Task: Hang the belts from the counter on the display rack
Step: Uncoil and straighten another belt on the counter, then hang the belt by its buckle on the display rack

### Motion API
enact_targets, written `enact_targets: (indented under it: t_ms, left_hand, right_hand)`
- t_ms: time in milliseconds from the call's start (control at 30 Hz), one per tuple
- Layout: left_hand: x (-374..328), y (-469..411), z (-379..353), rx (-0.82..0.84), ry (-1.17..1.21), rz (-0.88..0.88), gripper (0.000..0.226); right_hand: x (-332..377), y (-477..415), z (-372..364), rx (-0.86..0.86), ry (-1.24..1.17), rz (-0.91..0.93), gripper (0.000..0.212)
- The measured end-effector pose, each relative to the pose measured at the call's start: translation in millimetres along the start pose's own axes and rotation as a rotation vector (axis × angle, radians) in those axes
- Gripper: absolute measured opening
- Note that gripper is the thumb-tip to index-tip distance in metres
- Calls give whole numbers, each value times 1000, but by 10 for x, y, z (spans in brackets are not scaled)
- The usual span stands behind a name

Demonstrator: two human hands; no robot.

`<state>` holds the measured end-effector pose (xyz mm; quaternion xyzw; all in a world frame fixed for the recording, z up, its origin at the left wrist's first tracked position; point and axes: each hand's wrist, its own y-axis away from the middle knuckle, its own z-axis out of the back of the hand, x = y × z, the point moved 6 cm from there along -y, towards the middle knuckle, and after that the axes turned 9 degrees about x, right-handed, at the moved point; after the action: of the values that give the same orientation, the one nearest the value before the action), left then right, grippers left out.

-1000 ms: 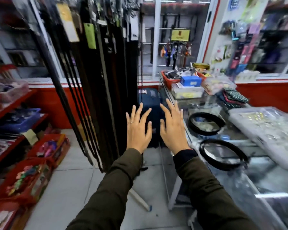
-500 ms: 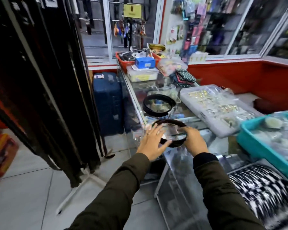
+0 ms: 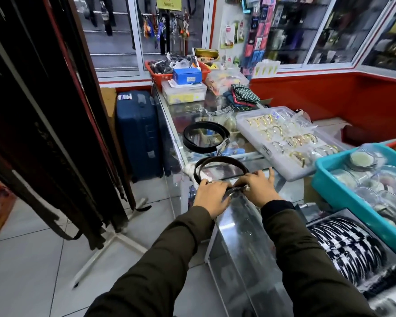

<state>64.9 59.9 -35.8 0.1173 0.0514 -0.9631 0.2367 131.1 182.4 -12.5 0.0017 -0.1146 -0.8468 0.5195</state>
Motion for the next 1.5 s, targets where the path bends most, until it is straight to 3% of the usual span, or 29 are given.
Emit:
enact_targets:
  t_ms: [100,233,367,433,600,733,867,1033,1267,1500]
  left_hand:
    - [143,102,98,-52,12,-35,37]
    - [432,322,351,-217,19,-112,33]
    - [802,610,706,-465,168,-34,38]
    - [1020,767,851,-601,317,120,43]
    - [1565,1115,906,-798,1100,496,37]
    - [1864,1309,1002,-855,1312,474,27]
    - [1980,1454,1123,-845,1337,430,18]
    - [2083,1628,1435,-923,1226,401,21]
    - [2166,1918,2033,-1082,1282,321,19]
    - [2345,2322,2911,-1187,1150,241,28]
  right_hand:
    - [66,23,50,71,-104,90,28]
    - [387,18,242,97,-416,239,26]
    - [873,-52,389,92,-508,368,24]
    - [1130,-109,445,82,-577,413,29]
    - [1797,-204,520,57,-847,474,36]
    - [2218,-229,499,23,-1018,541,32]
    - [2464,-241,463,21,-1120,576,38]
    - [2700,-207,510,-76,-995,595,23]
    - [3248,-142,1018,-30,-1129,797,27]
    - [4017,-11,1650,-60,-1268,954,24]
